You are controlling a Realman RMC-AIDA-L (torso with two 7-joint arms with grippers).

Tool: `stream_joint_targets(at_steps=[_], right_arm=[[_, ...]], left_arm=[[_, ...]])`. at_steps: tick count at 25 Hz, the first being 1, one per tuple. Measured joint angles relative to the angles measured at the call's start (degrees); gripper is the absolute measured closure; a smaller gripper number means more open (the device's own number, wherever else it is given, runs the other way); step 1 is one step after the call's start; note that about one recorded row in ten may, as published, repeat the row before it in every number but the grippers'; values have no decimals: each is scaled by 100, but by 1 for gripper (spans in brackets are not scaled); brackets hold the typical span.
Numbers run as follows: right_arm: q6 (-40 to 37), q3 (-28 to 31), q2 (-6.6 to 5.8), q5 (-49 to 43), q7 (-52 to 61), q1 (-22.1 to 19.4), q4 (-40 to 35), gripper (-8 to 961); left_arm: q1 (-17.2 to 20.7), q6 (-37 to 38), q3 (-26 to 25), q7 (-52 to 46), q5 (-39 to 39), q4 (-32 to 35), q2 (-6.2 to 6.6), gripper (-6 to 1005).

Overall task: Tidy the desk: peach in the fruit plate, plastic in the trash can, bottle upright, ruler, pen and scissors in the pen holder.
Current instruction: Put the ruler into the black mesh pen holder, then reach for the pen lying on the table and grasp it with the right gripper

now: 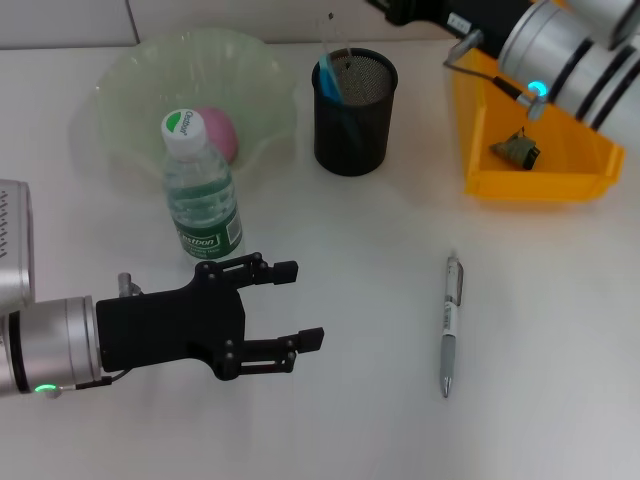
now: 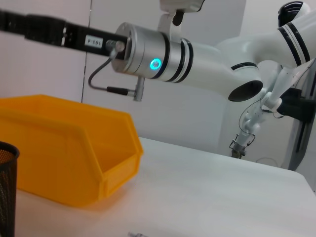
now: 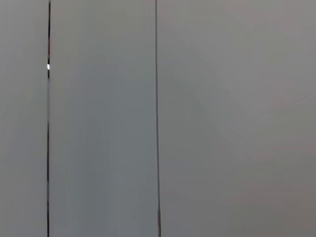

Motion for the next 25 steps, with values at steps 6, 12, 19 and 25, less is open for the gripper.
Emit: stream_joint_targets(at_steps=[6,12,19,25], right_arm=[[395,-464,-60,-1107,3126,-1285,-2943,260],[-515,-169,-53,-5631,8049,-1800,-6361,162],[-2973,-84,-49,-7816,10671,-1438,-7660,128],[-4247,-396,-34,-8952,11637,-1214,-7958,134]], left_arm=[[19,-2,-15,0,0,0,4,187],[40,10,-18,69,-27,0,3,186],[50,61,-21,282,-49,0,-1,186],[49,74,-21,283,-54,-6,-1,187]])
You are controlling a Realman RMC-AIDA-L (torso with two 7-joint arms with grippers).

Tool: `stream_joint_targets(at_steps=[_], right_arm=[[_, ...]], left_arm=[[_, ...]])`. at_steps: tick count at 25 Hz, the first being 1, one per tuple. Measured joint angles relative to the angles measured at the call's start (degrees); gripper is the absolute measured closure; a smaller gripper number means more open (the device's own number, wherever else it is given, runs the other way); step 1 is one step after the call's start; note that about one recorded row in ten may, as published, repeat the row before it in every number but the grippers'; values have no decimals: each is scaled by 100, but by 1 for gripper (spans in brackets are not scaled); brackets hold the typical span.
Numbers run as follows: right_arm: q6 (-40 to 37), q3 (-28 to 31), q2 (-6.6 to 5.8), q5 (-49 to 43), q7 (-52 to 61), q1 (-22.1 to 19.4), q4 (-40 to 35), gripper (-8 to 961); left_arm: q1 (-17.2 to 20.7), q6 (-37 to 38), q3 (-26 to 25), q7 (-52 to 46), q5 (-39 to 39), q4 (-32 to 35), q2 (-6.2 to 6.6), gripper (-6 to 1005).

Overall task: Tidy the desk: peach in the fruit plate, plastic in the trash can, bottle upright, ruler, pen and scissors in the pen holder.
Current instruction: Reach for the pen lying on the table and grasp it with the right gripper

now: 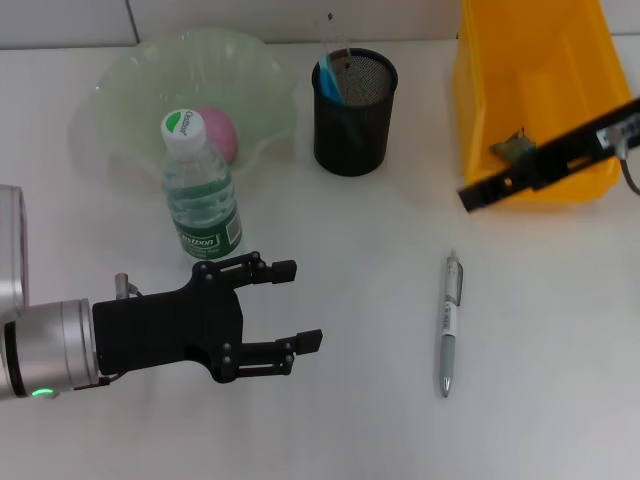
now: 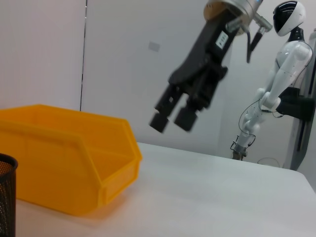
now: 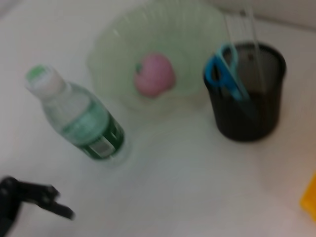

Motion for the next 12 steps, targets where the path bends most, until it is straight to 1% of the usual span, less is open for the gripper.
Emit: stream_joint_targets(at_steps=[1,2,3,5,6,7,12], right_arm=[[-67,-89,-1,-208,97,33,43,135],[-121,-301,-1,-518,228,55,147,135],[-121,-301,-1,-518,228,55,147,135],[-108,-615,12,-656,379,54,251,136],[-108,-615,12,-656,379,54,251,137],[-3,-776,22,-651,435,29,283,137],[183,-1065,31,-651,546,27,359,137]], left_arm=[[0,0,0,0,0,0,0,187],[-24,0,10,1,0,-2,0,187],[-24,0,10,1,0,-2,0,187],[-47,-1,18,-21,0,-3,-6,187],[-47,-1,18,-21,0,-3,-6,187],[-54,16,23,-60,0,-3,-8,187],[-21,67,-1,-23,1,-3,-3,186]])
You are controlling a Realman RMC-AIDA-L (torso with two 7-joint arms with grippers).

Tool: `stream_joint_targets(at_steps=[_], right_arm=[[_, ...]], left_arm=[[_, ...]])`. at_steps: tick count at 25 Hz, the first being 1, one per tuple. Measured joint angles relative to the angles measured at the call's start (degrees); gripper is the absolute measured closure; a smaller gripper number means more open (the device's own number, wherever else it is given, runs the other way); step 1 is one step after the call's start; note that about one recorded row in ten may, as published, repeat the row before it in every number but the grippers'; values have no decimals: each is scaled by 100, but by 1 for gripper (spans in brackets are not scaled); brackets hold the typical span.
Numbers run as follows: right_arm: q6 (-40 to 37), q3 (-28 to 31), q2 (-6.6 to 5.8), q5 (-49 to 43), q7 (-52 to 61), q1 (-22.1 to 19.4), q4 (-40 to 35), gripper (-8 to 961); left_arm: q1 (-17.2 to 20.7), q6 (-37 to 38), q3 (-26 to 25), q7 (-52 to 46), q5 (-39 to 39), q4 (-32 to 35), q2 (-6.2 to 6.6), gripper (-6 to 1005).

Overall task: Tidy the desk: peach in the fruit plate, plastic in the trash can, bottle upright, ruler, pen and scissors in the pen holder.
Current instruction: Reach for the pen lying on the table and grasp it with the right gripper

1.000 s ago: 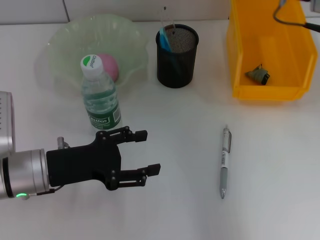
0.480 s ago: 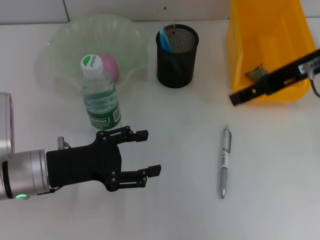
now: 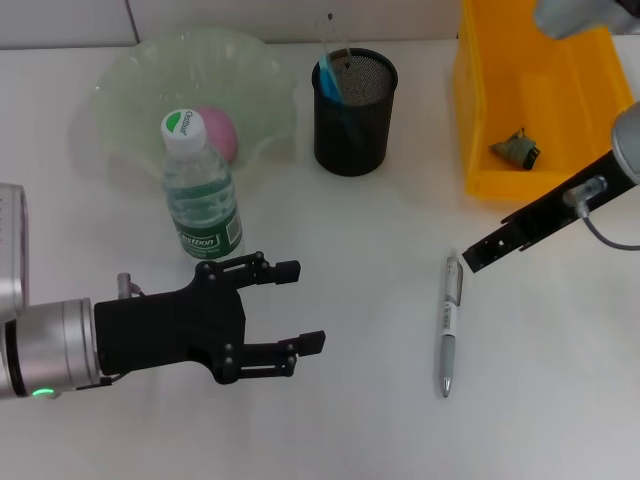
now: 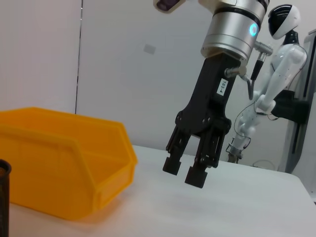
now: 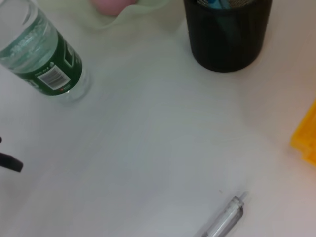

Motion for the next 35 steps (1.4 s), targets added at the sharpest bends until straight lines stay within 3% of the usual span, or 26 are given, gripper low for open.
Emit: stream_joint_targets(at_steps=[7,18,35], right_arm=[[199,-25,20,3,205,165,580,137],[1128,-226,14,-26,206,367,1850,136],[1791,-506,-17,-64,196,789,2925,137]], left_arm=[[11,1,5,12,1,0,4,186],[-31,-33,22,17,3,0,3,186],[16,-38,2,30,11,-52,4,187]])
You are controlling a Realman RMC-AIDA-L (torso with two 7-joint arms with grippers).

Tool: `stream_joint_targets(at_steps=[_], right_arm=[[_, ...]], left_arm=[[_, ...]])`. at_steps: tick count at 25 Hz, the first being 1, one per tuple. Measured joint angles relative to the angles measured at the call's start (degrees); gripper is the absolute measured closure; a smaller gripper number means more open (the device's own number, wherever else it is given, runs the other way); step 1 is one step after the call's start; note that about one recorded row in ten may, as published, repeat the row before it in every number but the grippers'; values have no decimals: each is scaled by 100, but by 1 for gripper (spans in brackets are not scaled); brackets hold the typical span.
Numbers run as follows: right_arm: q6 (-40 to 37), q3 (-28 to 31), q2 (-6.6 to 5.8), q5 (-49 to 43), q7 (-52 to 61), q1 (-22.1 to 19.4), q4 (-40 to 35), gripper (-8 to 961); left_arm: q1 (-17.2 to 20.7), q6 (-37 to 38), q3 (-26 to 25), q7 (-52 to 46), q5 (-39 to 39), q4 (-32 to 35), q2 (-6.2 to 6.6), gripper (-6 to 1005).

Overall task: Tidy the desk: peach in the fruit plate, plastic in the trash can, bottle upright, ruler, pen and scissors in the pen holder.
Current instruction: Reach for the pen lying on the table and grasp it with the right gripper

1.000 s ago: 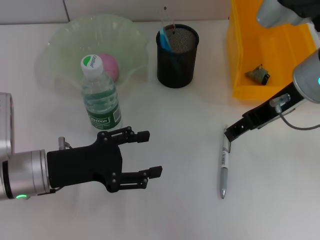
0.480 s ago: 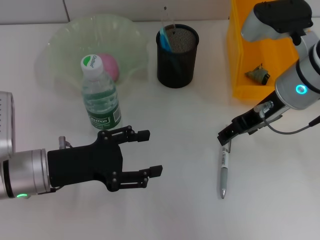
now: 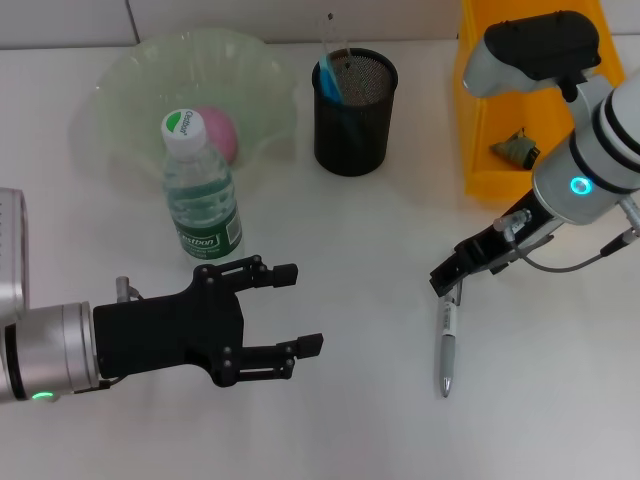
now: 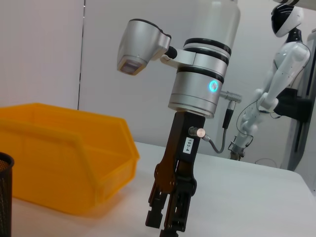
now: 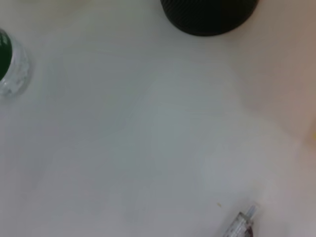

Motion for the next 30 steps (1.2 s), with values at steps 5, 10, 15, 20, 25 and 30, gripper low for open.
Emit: stream_joint_targets(at_steps=[5,10,15,20,25,30], right_arm=[[68,-36,0,-4,-1,115,217,174],[80,-77,1,-11,-1,134,228,236],[167,-80,5,-14,-1,132,255,298],[216,-80,9,-14,-1,138,295,333],[224,-80,9,-14,-1,144,296,369],[296,-80,7,-14,-1,162,364,383]], left_arm=[[-3,-7,-6,0,6,-9,0,186],[7,-6,-15,0,9,-10,0,186],[11,-8,-24,4,18,-34,0,186],[14,-11,-25,25,13,-66,0,187],[15,-16,-25,67,5,-82,0,187],[19,-17,-25,70,-5,-89,0,187]])
